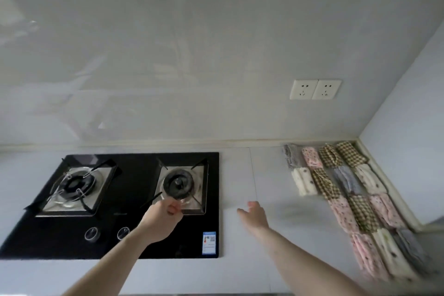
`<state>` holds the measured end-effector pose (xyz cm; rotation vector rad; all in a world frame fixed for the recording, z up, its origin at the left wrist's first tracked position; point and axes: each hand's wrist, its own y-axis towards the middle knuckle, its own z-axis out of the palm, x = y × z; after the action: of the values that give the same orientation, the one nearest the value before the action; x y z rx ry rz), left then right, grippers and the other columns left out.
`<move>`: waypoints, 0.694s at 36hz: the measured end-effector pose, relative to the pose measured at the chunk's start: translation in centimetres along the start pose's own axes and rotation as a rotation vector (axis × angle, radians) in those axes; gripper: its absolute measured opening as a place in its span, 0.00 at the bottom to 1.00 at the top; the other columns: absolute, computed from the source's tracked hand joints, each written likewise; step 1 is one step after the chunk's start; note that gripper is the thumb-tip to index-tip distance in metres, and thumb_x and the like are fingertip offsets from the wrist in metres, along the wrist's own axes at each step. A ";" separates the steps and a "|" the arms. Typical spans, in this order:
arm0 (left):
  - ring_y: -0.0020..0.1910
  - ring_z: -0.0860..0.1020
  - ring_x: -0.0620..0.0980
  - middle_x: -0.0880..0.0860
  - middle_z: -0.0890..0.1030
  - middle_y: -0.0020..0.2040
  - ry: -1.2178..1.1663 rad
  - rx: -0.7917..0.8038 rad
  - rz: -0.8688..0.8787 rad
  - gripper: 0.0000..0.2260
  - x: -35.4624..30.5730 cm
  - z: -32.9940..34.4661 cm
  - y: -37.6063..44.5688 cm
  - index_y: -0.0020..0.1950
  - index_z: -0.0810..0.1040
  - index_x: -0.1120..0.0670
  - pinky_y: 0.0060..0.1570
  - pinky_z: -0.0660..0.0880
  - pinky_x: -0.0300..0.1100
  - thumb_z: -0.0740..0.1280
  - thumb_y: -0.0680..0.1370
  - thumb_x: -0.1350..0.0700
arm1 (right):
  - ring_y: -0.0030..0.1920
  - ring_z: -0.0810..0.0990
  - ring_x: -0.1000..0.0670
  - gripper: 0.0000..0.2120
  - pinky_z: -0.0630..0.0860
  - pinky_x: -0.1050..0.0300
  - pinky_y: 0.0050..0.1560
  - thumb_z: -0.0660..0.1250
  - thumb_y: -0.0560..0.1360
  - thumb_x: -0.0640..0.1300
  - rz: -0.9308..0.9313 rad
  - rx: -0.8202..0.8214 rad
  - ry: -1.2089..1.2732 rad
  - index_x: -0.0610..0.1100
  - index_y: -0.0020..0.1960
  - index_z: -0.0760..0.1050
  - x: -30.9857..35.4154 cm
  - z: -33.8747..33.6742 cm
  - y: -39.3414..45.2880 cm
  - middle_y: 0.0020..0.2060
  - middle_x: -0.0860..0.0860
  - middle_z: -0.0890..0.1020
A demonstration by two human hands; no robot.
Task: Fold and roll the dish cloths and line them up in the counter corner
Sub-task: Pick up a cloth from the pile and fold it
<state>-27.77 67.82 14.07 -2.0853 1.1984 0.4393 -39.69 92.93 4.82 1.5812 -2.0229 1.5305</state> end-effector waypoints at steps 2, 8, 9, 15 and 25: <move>0.46 0.81 0.41 0.43 0.84 0.44 -0.027 -0.044 -0.032 0.06 2.9 -1.6 -2.3 0.52 0.81 0.46 0.50 0.77 0.39 0.71 0.76 0.55 | 0.64 0.77 0.47 0.24 0.70 0.61 0.55 0.68 0.77 0.49 -0.134 0.053 -0.053 0.43 0.70 0.70 2.4 3.1 -2.5 0.66 0.46 0.75; 0.43 0.81 0.44 0.43 0.84 0.41 -0.089 -0.182 -0.159 0.06 12.5 -6.7 -9.6 0.49 0.81 0.45 0.44 0.78 0.40 0.70 0.74 0.54 | 0.56 0.77 0.54 0.18 0.72 0.61 0.53 0.70 0.75 0.50 -0.422 0.195 -0.090 0.51 0.64 0.73 8.5 12.7 -10.7 0.58 0.55 0.77; 0.43 0.81 0.44 0.43 0.84 0.41 -0.097 -0.206 -0.174 0.06 14.1 -7.5 -10.6 0.49 0.81 0.45 0.44 0.78 0.40 0.70 0.74 0.55 | 0.55 0.78 0.54 0.17 0.72 0.61 0.54 0.70 0.75 0.49 -0.461 0.221 -0.098 0.51 0.63 0.73 9.3 14.3 -11.8 0.58 0.54 0.77; 0.45 0.80 0.41 0.40 0.81 0.50 -0.115 -0.287 -0.228 0.07 22.6 -11.8 -16.1 0.55 0.78 0.46 0.44 0.78 0.40 0.69 0.78 0.54 | 0.51 0.81 0.55 0.16 0.75 0.58 0.56 0.70 0.75 0.50 -0.618 0.350 -0.156 0.55 0.61 0.73 13.2 22.9 -18.1 0.60 0.57 0.76; 0.45 0.82 0.41 0.40 0.81 0.52 -0.237 -0.461 -0.352 0.08 33.1 -19.9 -19.9 0.55 0.79 0.47 0.45 0.79 0.38 0.69 0.77 0.55 | 0.53 0.79 0.57 0.15 0.76 0.60 0.55 0.69 0.76 0.51 -0.784 0.508 -0.302 0.56 0.62 0.73 20.3 34.9 -22.6 0.60 0.59 0.74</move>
<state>5.47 40.01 16.60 -2.4818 0.6103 0.8253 -15.37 55.01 15.28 2.4982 -0.8708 1.5681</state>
